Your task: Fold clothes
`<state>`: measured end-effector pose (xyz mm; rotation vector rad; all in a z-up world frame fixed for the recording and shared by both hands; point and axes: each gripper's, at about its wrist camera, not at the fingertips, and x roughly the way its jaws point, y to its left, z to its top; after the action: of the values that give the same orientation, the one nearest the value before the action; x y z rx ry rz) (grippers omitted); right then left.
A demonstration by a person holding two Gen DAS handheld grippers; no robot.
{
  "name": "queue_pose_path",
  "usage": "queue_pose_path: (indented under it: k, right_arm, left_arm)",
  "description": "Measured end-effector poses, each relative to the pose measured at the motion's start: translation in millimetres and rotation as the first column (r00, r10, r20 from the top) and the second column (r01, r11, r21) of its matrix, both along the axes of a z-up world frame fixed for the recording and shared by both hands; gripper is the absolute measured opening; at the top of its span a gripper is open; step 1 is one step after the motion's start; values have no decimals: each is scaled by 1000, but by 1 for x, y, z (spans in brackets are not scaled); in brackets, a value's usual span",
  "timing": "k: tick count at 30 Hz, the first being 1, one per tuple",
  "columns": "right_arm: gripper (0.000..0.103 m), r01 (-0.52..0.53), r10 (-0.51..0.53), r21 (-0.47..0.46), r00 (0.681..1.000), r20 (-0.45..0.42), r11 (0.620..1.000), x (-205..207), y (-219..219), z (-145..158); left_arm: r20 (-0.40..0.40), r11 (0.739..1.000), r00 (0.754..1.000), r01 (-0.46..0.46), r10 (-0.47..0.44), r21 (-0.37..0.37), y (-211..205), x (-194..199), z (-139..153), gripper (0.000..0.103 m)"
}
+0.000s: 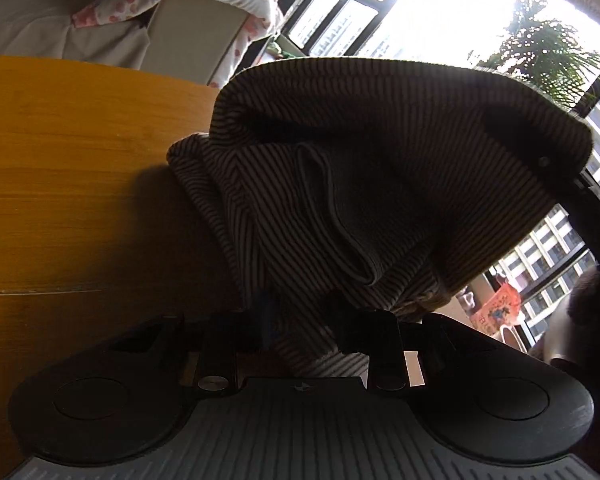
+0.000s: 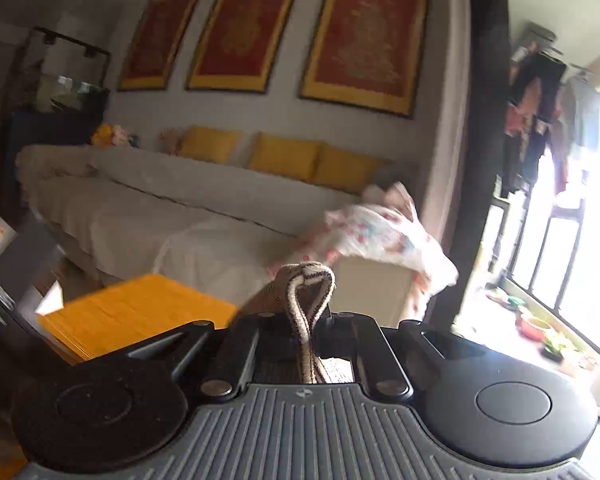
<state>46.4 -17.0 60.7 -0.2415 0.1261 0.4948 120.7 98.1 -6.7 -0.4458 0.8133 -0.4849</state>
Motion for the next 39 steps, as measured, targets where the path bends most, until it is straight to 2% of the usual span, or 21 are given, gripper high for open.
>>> queue_pose_path:
  k: [3, 5, 8, 12, 14, 16, 19, 22, 23, 26, 27, 29, 31, 32, 33, 35, 36, 37, 39]
  right_arm:
    - [7, -168, 168, 8, 981, -99, 986, 1, 19, 0]
    - [7, -200, 197, 1, 967, -159, 980, 7, 26, -14]
    - [8, -181, 178, 10, 956, -233, 983, 20, 24, -33]
    - [8, -145, 124, -56, 953, -276, 988, 37, 16, -51]
    - [8, -145, 120, -60, 944, -308, 988, 40, 12, -62]
    - [9, -169, 133, -109, 950, -284, 979, 32, 16, -73]
    - [12, -192, 144, -253, 969, -199, 948, 16, 36, -89]
    - [17, -197, 160, -392, 979, -127, 898, 2, 57, -107]
    - [17, -195, 164, -424, 980, -108, 884, -2, 63, -112]
    - [19, -178, 167, -490, 984, -65, 853, -10, 72, -121]
    - [20, -173, 167, -502, 984, -58, 848, -12, 74, -122]
    - [23, -173, 165, -498, 984, -61, 850, -13, 73, -118]
    - [33, -177, 163, -486, 984, -72, 856, -14, 69, -111]
    - [35, -190, 168, -466, 982, -89, 864, -14, 62, -103]
    - [42, -212, 180, -433, 977, -114, 876, -13, 53, -93]
    - [64, -247, 201, -343, 966, -164, 906, -10, 29, -69]
    - [85, -247, 199, -286, 962, -186, 926, -6, 14, -55]
    - [97, -234, 187, -231, 960, -207, 944, 1, 1, -43]
    - [100, -168, 134, -108, 953, -271, 980, 26, -26, -24]
  left_arm:
    - [-4, 1000, 1000, -12, 12, -10, 7, 1, -4, 32]
    - [-7, 1000, 1000, -13, 12, -27, 11, 0, -8, 32]
    - [3, 999, 1000, -3, 3, -42, 14, 1, -11, 33]
    - [13, 998, 1000, 8, -7, -57, 17, 2, -13, 34]
    - [14, 998, 1000, 3, -3, -56, 24, 1, -12, 35]
    - [13, 999, 1000, -13, 14, -33, 34, -2, -10, 36]
    - [20, 997, 997, -73, 72, 16, 52, -6, -1, 36]
    - [72, 992, 990, -122, 123, -23, 70, -8, 25, 36]
    - [111, 992, 987, -114, 119, -52, 70, -11, 40, 36]
    - [203, 996, 977, -52, 66, -73, 52, 5, 72, 38]
    - [203, 997, 978, -26, 40, -72, 41, 15, 74, 41]
    - [183, 998, 983, 26, -16, -51, 16, 36, 70, 41]
    - [127, 999, 991, 43, -45, 19, -3, 58, 52, 38]
    - [112, 998, 992, 44, -50, 54, -9, 65, 42, 31]
    - [116, 996, 992, 46, -55, 74, -11, 67, 35, 18]
    - [120, 996, 991, 49, -58, 80, -8, 68, 27, 13]
    - [120, 996, 991, 50, -58, 71, -4, 67, 25, 14]
    - [120, 997, 991, 50, -57, 61, -1, 66, 24, 13]
    - [129, 997, 990, 51, -58, 61, 3, 63, 22, 11]
